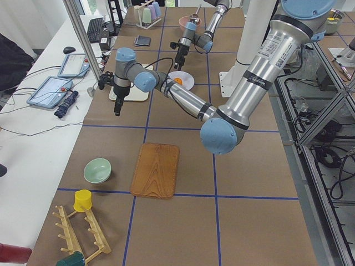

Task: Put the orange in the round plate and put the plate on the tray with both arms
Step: 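Grasp the rim of the white plate with the right gripper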

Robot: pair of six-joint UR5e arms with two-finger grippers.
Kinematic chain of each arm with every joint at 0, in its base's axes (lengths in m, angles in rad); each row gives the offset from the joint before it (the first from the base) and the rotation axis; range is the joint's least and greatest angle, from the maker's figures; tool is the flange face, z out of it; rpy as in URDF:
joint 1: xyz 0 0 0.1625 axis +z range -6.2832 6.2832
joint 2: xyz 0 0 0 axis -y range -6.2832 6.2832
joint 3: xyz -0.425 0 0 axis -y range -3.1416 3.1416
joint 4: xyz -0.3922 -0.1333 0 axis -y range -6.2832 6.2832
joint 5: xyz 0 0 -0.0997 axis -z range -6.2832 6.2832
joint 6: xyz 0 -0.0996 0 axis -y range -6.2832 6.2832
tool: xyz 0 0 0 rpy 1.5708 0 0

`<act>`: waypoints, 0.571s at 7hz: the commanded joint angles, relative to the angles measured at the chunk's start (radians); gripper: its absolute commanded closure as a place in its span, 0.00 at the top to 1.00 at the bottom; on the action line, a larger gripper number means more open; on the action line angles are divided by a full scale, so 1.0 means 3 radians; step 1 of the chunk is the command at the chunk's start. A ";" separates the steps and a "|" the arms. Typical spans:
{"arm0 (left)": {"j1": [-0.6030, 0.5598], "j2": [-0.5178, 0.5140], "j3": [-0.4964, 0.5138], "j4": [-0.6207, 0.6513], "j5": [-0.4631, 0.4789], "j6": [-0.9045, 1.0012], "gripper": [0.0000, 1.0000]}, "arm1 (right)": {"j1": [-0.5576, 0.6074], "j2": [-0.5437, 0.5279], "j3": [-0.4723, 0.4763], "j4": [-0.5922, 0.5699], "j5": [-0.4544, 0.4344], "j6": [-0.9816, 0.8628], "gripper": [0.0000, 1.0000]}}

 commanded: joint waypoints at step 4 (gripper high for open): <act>-0.0001 0.0052 0.0015 -0.0005 0.0000 0.0000 0.99 | -0.0139 0.0141 -0.0188 0.0001 -0.0095 -0.0002 1.00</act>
